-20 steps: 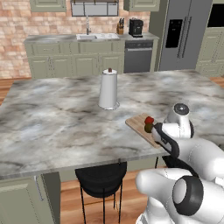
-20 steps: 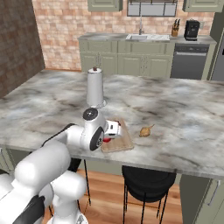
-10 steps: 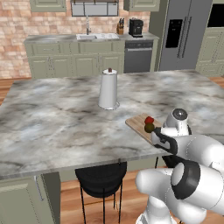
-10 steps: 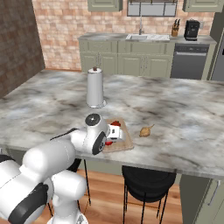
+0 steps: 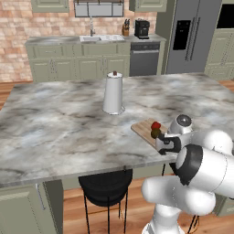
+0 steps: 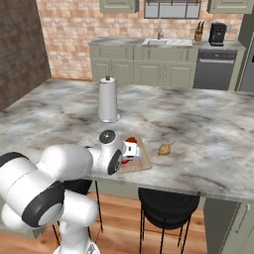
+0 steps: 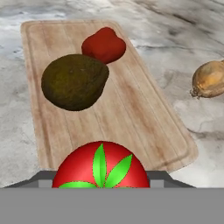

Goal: Place the avocado, onion, tomato, and bell pepper on the cutting board.

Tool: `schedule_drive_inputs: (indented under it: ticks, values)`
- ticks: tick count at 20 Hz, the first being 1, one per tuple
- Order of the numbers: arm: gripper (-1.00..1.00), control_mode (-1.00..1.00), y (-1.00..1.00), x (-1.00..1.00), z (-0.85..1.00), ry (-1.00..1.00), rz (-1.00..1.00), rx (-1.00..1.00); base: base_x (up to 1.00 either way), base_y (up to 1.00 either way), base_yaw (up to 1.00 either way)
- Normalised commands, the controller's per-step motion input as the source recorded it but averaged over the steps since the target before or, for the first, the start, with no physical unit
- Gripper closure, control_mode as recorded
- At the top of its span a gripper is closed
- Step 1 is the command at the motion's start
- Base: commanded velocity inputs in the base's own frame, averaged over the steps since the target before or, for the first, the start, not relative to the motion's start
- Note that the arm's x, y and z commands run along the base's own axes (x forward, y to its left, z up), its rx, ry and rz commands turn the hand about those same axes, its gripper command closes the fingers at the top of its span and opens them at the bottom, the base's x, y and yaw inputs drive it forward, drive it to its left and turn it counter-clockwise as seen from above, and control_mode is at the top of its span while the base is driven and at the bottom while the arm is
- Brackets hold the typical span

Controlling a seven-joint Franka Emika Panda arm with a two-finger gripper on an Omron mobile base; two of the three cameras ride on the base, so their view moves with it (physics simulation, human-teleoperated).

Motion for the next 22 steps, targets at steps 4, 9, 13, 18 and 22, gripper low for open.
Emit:
schedule_drive_inputs:
  ticks: [4,9,13,18,22]
  values:
    - [1.00,-1.00,0.00,0.16,-0.18,0.00,0.01,0.00,0.00,0.00,0.00]
    - [1.00,-1.00,-0.01,0.09,-0.17,0.00,0.01,0.00,0.00,0.00,0.00]
    - [1.00,-1.00,-0.02,0.03,-0.12,0.00,0.01,0.00,0.00,0.00,0.00]
    - [1.00,-1.00,-0.01,0.04,-0.09,0.00,0.01,0.00,0.00,0.00,0.00]
    - [1.00,-1.00,-0.02,0.03,-0.09,0.00,0.01,0.00,0.00,0.00,0.00]
